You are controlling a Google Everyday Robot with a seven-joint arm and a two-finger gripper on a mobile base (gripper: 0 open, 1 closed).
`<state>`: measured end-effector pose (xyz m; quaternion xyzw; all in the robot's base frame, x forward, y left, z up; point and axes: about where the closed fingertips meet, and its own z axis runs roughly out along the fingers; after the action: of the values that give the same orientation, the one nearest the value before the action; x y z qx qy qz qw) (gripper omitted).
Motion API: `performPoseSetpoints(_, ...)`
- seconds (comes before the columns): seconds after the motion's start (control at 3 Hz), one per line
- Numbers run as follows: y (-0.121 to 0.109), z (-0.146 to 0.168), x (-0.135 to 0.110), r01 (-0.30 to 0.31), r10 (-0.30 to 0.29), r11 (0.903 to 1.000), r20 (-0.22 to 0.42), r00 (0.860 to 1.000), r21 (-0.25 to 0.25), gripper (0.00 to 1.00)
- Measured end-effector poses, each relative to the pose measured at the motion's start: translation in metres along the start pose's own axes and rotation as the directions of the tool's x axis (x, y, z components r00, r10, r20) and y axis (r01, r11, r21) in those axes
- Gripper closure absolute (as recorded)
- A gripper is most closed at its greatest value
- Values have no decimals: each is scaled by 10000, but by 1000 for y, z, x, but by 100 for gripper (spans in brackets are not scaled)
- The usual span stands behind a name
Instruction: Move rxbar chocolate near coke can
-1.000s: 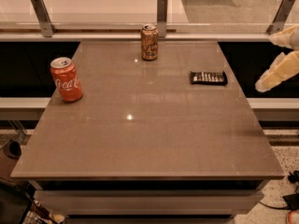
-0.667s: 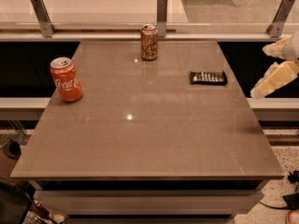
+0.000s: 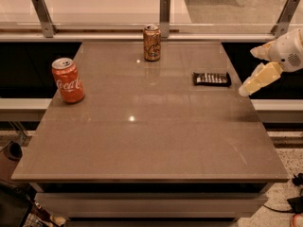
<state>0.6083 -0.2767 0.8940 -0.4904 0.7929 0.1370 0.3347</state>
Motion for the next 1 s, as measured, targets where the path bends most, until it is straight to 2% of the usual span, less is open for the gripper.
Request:
performPoseSetpoints(0.33,-14,17,-8,-77,80,10000,584,9983,-51,0)
performPoseSetpoints(0.67,-24,32,-8,-324,326,9995,875,9956,-37,0)
performPoseSetpoints(1.0,-28,46,-6,-634,633,9979,59,9980,138,0)
